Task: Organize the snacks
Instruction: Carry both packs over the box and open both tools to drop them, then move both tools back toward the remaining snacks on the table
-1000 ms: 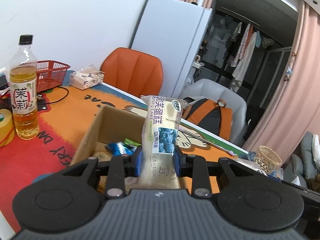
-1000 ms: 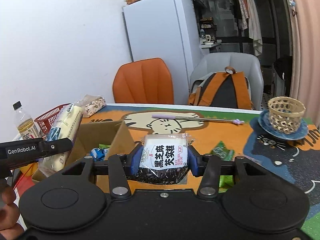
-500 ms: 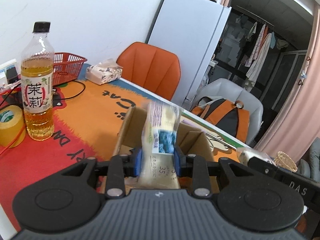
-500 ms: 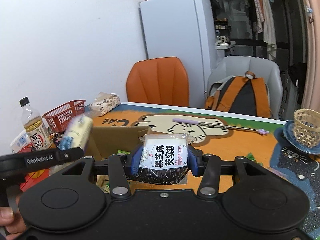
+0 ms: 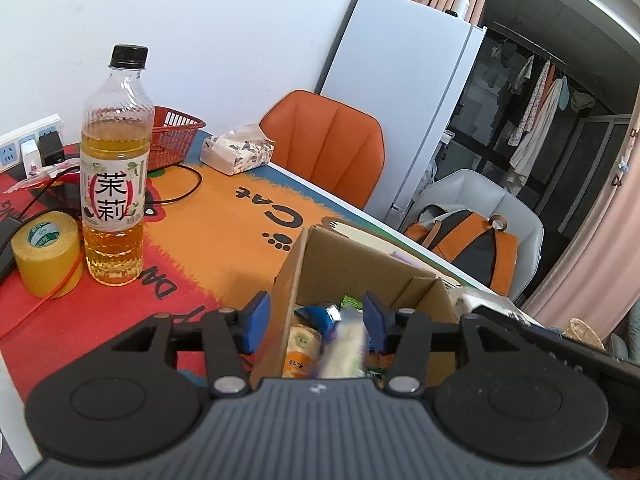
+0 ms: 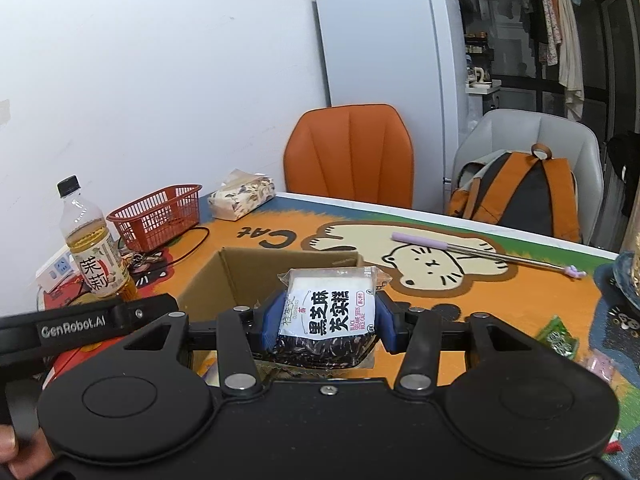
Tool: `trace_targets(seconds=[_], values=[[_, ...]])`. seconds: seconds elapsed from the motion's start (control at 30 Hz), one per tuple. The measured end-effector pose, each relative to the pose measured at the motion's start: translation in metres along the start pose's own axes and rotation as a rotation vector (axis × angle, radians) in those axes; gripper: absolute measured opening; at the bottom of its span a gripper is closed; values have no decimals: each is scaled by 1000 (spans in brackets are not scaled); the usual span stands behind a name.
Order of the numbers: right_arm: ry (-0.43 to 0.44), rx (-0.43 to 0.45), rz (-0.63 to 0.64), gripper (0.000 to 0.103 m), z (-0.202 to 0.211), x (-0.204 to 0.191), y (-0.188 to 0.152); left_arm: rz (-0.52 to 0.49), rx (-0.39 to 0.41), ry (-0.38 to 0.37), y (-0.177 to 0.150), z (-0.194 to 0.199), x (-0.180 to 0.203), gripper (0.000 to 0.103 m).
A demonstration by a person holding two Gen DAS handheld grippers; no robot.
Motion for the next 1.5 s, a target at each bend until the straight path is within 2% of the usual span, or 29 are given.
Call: trace_targets(seconds=[0.07, 0.17, 0.33, 0.4, 0.47, 0.63, 0.77, 1.2, 1.5], values=[[7, 12, 10, 50, 0, -3, 4, 1, -1, 0, 1, 0, -1, 51], [3, 12, 17, 63, 1, -4, 4, 3, -4, 2, 0, 1, -1, 55], [-8, -7, -2, 64, 8, 4, -2, 5, -6, 0, -3, 2, 3, 62], [-15, -11, -8, 67, 13, 9, -6, 3, -2, -1, -5, 4, 6, 73], [-21, -10, -16, 72, 18, 14, -9, -3, 5, 2, -7, 6, 10, 76], [-41, -10, -36, 77, 28, 28, -16, -20, -16, -4, -17, 7, 19, 79], [-56, -19, -60, 77, 35, 41, -23, -40, -8, 3, -22, 10, 25, 85], [-70, -8, -131, 93, 65, 77, -37, -80, 2, -32, -32, 26, 59, 89], [-94, 6, -173, 97, 89, 104, -44, -115, -10, -67, -47, 32, 87, 90]])
Point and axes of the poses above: each gripper's, at about its wrist camera, not at the fingertips, and z roughly against the way its jaws point, x to its right, y to its top, the point moved 10 cm from there along -z, roughly the way its jaws point, and after that the axes turned 7 degrees about y, right-handed, at the moved point
